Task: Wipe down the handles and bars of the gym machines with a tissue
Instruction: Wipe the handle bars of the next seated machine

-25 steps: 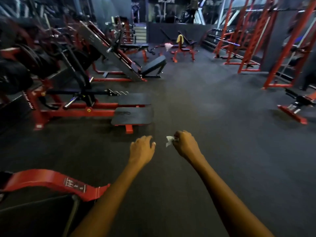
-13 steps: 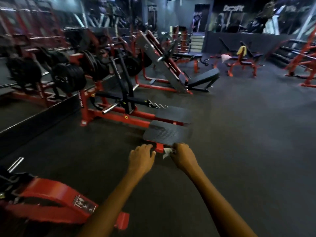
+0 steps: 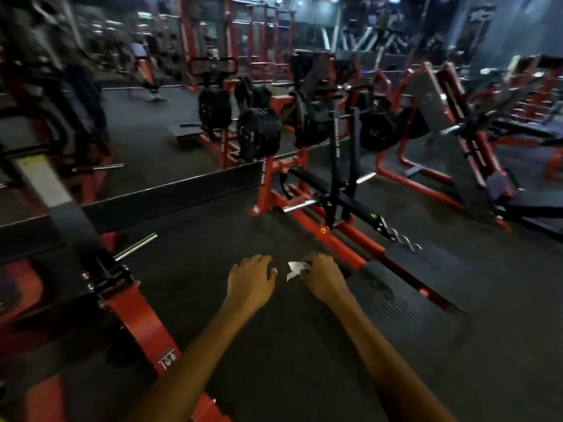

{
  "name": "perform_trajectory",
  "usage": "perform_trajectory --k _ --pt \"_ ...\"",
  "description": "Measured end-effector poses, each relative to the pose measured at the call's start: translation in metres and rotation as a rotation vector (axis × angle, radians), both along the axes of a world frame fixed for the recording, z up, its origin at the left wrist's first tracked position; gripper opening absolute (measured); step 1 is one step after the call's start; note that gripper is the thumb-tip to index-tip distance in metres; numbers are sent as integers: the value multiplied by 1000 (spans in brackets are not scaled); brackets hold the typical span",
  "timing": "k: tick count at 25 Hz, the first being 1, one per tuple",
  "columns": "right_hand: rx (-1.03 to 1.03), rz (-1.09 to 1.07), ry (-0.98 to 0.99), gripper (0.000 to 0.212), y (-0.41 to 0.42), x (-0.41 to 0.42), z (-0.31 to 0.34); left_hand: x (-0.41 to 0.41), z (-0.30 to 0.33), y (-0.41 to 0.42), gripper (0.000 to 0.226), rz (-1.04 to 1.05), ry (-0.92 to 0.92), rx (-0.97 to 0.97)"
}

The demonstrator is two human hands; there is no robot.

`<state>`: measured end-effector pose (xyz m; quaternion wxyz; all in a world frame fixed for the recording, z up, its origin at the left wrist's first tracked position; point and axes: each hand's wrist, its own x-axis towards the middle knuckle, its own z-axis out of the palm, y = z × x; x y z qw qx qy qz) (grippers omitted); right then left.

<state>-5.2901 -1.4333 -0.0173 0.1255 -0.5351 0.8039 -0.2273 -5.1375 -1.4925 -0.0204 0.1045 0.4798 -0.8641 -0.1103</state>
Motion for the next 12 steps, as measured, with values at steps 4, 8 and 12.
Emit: perform_trajectory --k 4,8,12 --pt "-21 131 -11 6 -122 -27 -9 -16 -8 -99 43 165 12 5" --pt "-16 267 25 7 -248 -36 -3 -23 -8 -209 44 315 24 1" --pt "-49 376 38 7 -355 -36 10 -24 -1 -298 45 425 39 20"
